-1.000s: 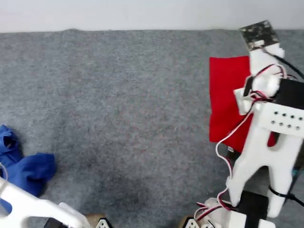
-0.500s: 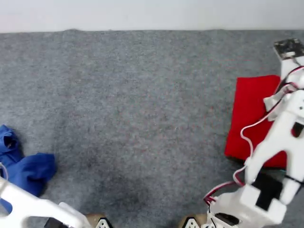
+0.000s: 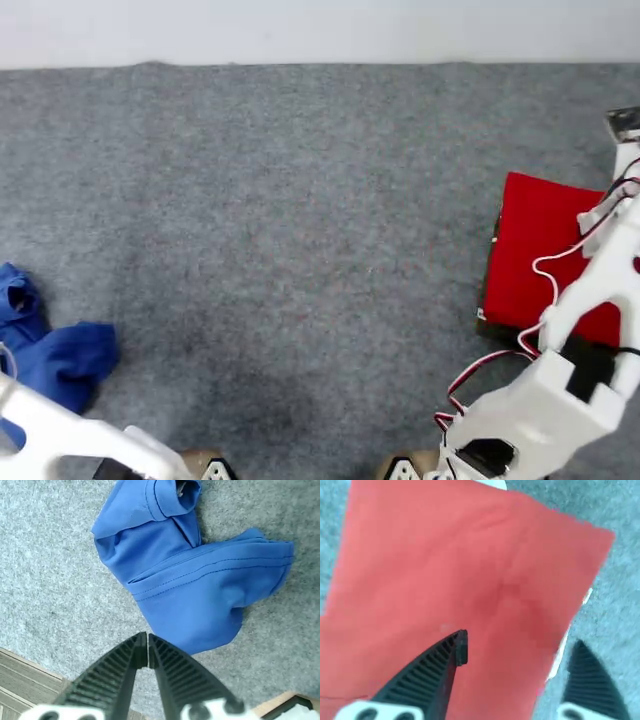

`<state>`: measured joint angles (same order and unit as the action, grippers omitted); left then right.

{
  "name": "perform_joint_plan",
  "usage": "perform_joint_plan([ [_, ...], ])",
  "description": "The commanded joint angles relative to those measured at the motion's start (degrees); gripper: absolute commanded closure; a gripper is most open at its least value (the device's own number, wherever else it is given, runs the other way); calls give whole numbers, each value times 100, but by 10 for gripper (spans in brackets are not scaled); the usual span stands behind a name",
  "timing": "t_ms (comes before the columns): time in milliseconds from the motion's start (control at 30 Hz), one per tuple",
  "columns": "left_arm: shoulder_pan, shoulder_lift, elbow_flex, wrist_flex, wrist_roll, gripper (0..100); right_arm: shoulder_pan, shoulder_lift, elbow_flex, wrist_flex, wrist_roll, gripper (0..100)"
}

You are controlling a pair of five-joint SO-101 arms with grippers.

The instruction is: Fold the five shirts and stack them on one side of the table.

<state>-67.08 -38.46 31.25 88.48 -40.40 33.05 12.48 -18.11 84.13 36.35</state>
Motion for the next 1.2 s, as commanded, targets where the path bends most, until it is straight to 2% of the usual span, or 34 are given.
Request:
perform_joint_plan([
  [0, 53, -149, -13, 18, -62, 985, -171, -734, -79, 409, -105, 666],
  [67, 53, -167, -13, 18, -62, 985, -295, -892, -62, 655, -105, 740],
  [200, 26, -167, -13, 18, -62, 985, -356, -857, -35, 866, -105, 979],
  [233, 18, -167, -13, 18, -62, 985, -338, -787, -35, 866, -105, 998],
  [333, 35, -167, -13, 26, -62, 985, -75, -426, -35, 804, -79, 942],
  [467, 53, -167, -13, 53, -62, 985, 391, 365, -35, 92, -62, 992],
  [600, 53, -167, -13, 53, -62, 985, 655, 1218, -53, -462, -62, 990],
  [667, 53, -167, -13, 53, -62, 985, 673, 1270, -167, -224, -62, 990],
  [733, 53, -167, -31, 53, -62, 985, 629, 971, -466, 435, -88, 990],
  [933, 53, -176, -154, 53, -53, 985, -31, -198, -835, 1771, -105, 990],
  [1167, 53, -132, -321, 35, -62, 971, -602, -1332, 185, 1868, -721, 990],
])
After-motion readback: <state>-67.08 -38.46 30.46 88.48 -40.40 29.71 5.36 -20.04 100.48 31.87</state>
